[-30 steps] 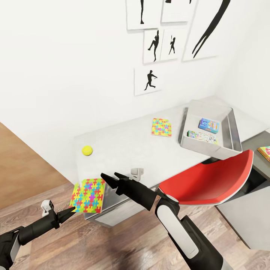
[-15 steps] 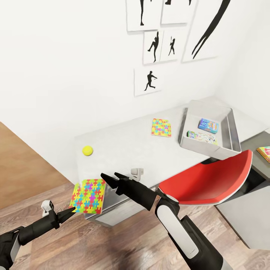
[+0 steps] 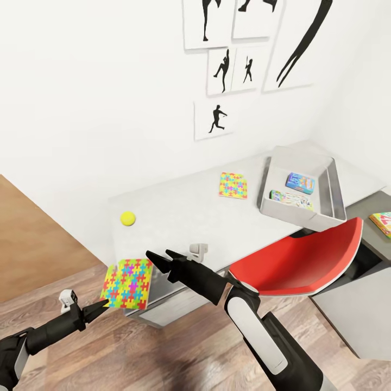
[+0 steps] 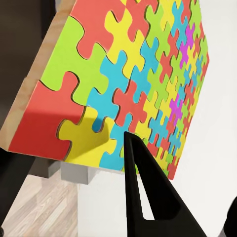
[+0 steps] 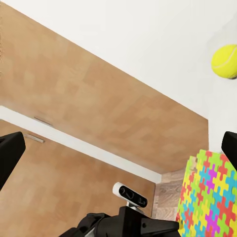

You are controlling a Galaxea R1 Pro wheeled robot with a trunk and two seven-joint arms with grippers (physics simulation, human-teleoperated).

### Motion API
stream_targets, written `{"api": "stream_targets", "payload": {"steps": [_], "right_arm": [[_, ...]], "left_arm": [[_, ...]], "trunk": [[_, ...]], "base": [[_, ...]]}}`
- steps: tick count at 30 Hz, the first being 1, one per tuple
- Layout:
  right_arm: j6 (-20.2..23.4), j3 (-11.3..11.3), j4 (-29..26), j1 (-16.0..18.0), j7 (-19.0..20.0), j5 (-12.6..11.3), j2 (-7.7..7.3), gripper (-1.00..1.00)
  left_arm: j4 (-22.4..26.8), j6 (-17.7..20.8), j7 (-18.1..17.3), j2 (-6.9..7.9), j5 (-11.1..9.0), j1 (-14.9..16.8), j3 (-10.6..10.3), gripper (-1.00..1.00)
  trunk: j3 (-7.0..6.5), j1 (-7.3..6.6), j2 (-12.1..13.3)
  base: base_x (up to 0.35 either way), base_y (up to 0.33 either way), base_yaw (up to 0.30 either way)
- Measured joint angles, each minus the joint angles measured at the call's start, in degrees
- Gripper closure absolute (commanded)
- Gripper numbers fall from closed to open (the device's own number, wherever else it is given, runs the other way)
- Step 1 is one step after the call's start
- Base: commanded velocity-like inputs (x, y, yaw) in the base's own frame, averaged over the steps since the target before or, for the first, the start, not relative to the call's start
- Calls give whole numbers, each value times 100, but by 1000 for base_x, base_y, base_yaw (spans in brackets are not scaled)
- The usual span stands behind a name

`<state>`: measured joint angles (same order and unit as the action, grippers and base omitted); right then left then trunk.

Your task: Put all the toys in the child's room - the three board games (two on the bed and one on the table), the two jigsaw puzzles on the table, and the tennis ball on the table - inside the toy box on the table in the child's room.

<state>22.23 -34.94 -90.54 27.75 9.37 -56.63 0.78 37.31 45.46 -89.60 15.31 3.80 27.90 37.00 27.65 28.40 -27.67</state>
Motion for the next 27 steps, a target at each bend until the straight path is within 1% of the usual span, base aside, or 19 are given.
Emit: {"api": "stream_targets", "payload": {"steps": [6, 13, 15, 17, 20, 22, 23, 27], "right_arm": [[6, 10, -3, 0, 26, 4, -15, -100], [26, 70, -5, 3, 100, 5, -90, -100], [30, 140, -5, 4, 207, 5, -97, -100], [36, 221, -5, 6, 330, 8, -100, -100], [39, 273, -5, 7, 450, 13, -101, -100], [40, 288, -5, 7, 474, 15, -104, -100], [41, 301, -5, 6, 489, 15, -107, -100], [41, 408, -5, 3, 503, 19, -109, -100]], "left_arm": [[39, -18, 0, 18, -5, 0, 11, 100], [45, -38, 0, 50, -7, 0, 23, 100], [46, -39, 0, 62, -7, 0, 54, 100], [46, -40, 0, 68, -7, 0, 150, 100], [46, -40, 0, 67, -3, 0, 274, 100], [46, -40, 0, 71, -2, 0, 301, 100], [46, -40, 0, 90, -1, 0, 317, 100], [53, -39, 0, 196, -5, 0, 336, 100]], "trunk": [[-108, -132, 241], [-109, -132, 243], [-109, -132, 243], [-109, -132, 243], [-162, -198, 362], [-199, -242, 443], [-217, -264, 483], [-217, -265, 485]], "base": [[0, 0, 0], [0, 0, 0], [0, 0, 0], [0, 0, 0], [0, 0, 0], [0, 0, 0], [0, 0, 0], [0, 0, 0]]}}
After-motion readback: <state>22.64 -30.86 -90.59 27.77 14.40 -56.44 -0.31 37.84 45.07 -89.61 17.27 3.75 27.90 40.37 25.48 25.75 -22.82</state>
